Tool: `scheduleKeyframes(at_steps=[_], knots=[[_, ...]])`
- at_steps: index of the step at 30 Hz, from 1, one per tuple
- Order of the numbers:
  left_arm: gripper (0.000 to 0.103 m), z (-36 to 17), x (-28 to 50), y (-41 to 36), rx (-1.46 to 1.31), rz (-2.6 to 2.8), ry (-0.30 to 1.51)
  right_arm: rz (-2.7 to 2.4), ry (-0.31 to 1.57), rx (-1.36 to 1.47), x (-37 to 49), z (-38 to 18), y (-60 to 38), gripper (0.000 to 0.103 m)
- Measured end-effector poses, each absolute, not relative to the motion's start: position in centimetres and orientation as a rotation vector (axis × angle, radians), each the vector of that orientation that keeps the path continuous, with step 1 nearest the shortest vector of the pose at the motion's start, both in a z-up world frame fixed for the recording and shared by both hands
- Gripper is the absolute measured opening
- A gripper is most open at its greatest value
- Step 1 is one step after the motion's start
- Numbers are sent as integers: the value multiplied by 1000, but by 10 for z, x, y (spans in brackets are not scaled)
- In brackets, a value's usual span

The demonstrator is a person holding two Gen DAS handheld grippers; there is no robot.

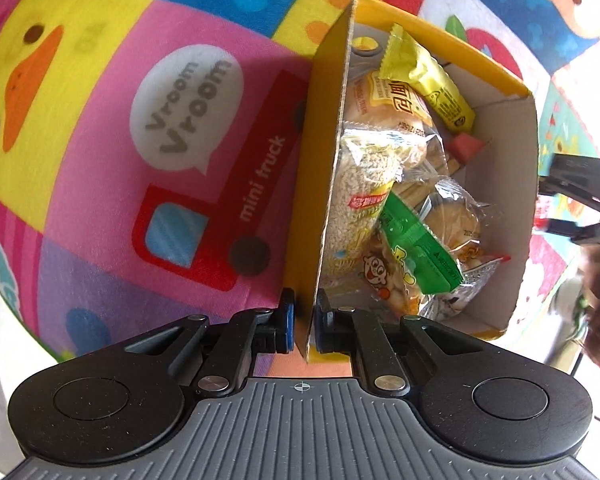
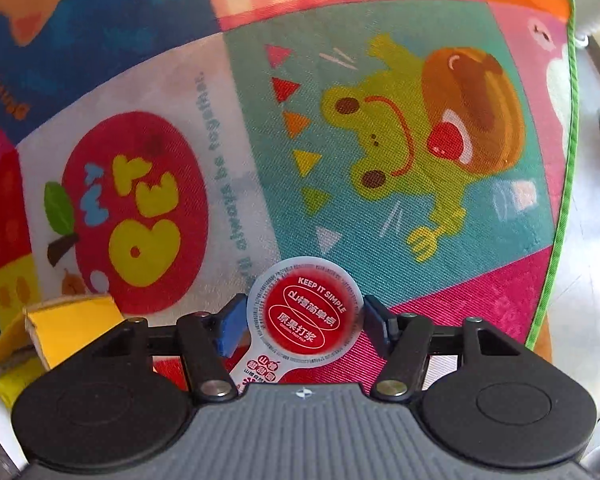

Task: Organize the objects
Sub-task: 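Grasp the red round candy on the mat with the right tool, then carry the red round candy into the box and release it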

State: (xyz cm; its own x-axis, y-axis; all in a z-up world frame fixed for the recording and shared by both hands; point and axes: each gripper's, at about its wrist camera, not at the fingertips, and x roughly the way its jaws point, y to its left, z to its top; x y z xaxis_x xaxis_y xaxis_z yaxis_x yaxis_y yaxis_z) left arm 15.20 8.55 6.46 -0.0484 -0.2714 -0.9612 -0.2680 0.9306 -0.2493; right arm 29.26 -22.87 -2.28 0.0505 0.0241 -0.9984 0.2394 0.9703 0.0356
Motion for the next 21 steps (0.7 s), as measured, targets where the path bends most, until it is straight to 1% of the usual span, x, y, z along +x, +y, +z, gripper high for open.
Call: scheduleKeyframes(at_steps=[5, 8, 12, 15, 21], knots=[[11, 62, 175, 79, -416, -27, 1622, -114, 1435, 328, 261, 29, -254, 61], [10, 62, 190, 73, -376, -84, 1608, -122, 1366, 385, 230, 73, -277, 61], [11, 61, 202, 64, -304, -151, 1600, -125, 1314, 412, 179, 117, -288, 61], [11, 60, 204, 60, -255, -195, 1598, -130, 1294, 391, 140, 140, -281, 61], [12, 60, 196, 62, -234, -252, 1575, -144, 1253, 361, 66, 169, -249, 61]])
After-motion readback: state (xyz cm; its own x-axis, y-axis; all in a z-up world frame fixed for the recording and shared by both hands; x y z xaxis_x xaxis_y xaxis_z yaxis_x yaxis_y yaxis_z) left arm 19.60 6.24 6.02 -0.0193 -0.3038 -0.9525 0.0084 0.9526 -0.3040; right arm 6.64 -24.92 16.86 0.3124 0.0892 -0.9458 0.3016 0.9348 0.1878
